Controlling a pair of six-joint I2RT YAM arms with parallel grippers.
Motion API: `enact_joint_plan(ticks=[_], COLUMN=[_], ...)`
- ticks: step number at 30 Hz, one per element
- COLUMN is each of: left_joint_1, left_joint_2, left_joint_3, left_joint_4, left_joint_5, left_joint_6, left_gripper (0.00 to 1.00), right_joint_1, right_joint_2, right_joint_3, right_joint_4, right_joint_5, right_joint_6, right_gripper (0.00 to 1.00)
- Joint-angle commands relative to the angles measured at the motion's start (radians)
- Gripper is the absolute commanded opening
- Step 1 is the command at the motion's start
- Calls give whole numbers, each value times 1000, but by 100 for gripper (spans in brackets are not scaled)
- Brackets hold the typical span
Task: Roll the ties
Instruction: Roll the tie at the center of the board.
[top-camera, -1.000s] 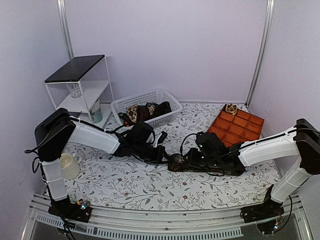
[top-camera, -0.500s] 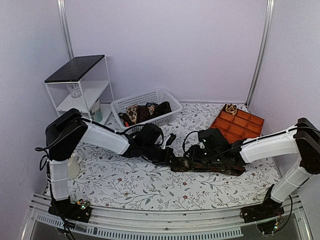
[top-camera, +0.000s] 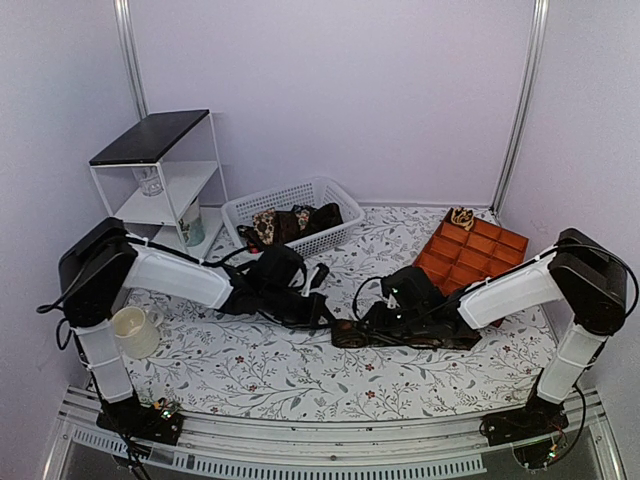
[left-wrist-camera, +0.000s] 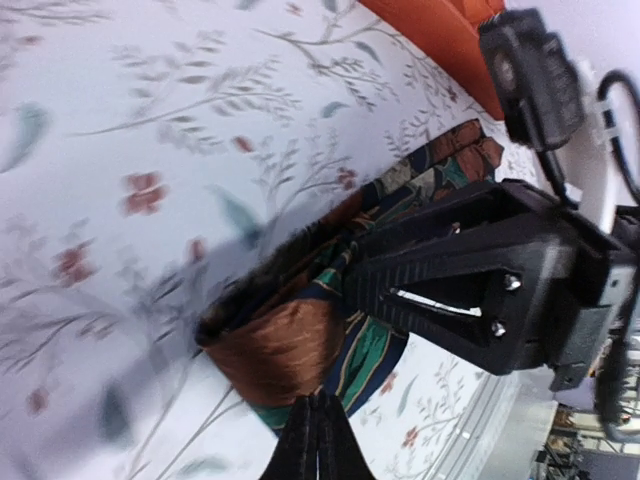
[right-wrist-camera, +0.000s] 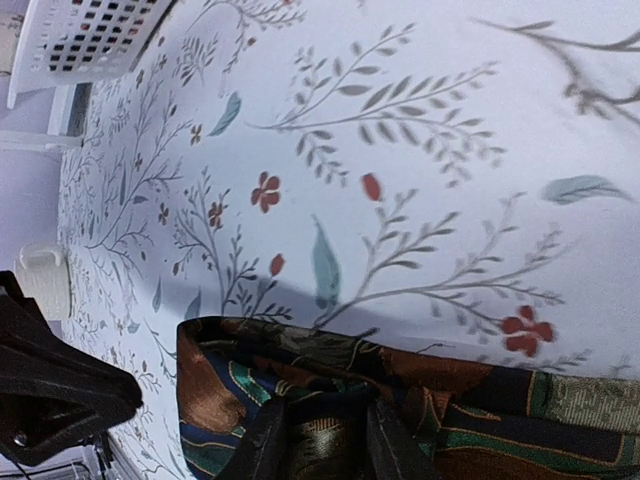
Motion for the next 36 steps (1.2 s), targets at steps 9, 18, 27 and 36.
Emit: enact_joint_plan(ticks=[9,18,27,36], left_joint_1=[84,52,68,68], left_joint_2=[-302,-333,-424,-378], left_joint_3=[-321,-334,-313,-341], left_joint_4=[33,114,51,121], left_joint_5=[-19,-7,-102,21], left_joint_6=[46,133,485,800], left_gripper=[1,8,32,73], right_joint_1=[129,132,125,98], right_joint_2=[199,119,62,75], right_joint_3=[202,213,171,118], right_joint_4=[-10,-83,-63,21], right_joint_5=[-25,15,-54,-140], right_joint_6=[80,32,-4,-14], right_gripper=[27,33,38,34])
